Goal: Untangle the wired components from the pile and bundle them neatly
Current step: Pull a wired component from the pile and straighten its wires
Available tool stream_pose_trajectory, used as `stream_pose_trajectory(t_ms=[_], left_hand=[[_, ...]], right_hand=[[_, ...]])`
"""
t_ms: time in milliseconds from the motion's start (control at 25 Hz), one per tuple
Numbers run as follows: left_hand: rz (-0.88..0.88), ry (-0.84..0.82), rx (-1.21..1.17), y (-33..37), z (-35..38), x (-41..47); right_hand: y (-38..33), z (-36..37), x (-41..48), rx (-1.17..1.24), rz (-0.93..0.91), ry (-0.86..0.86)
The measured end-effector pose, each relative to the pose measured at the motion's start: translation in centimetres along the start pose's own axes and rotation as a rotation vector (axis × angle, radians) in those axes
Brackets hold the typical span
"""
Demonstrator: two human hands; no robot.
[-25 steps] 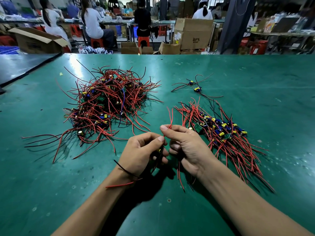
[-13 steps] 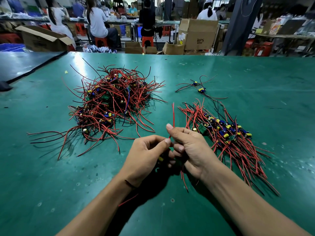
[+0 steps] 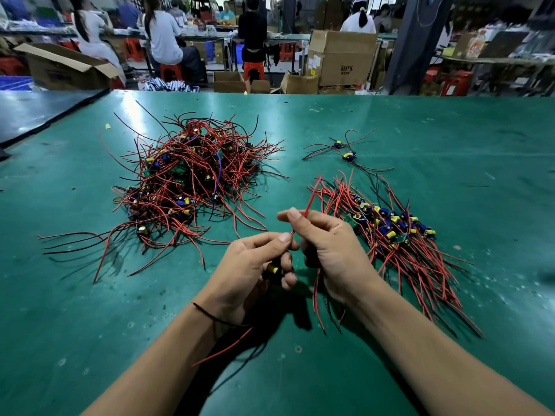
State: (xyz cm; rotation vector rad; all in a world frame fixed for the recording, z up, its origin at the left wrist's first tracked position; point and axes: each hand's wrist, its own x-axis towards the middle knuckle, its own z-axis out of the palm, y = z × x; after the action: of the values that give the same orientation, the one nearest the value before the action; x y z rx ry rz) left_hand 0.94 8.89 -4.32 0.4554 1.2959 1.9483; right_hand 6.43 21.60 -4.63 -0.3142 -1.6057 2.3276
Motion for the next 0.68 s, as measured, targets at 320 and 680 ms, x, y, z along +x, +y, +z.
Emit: stream_pose_trajectory(t_ms=[320, 680], left_hand=[[-0.025, -0.039, 0.033, -0.6, 0.3, 0.2], [0.109, 0.058, 0.293, -1.5, -0.7, 0.1]], right_hand=[[0.4, -0.5, 0.6, -0.419, -0.316, 0.434], [0.6, -1.4, 0.8, -0.447, -0.301, 0.358]])
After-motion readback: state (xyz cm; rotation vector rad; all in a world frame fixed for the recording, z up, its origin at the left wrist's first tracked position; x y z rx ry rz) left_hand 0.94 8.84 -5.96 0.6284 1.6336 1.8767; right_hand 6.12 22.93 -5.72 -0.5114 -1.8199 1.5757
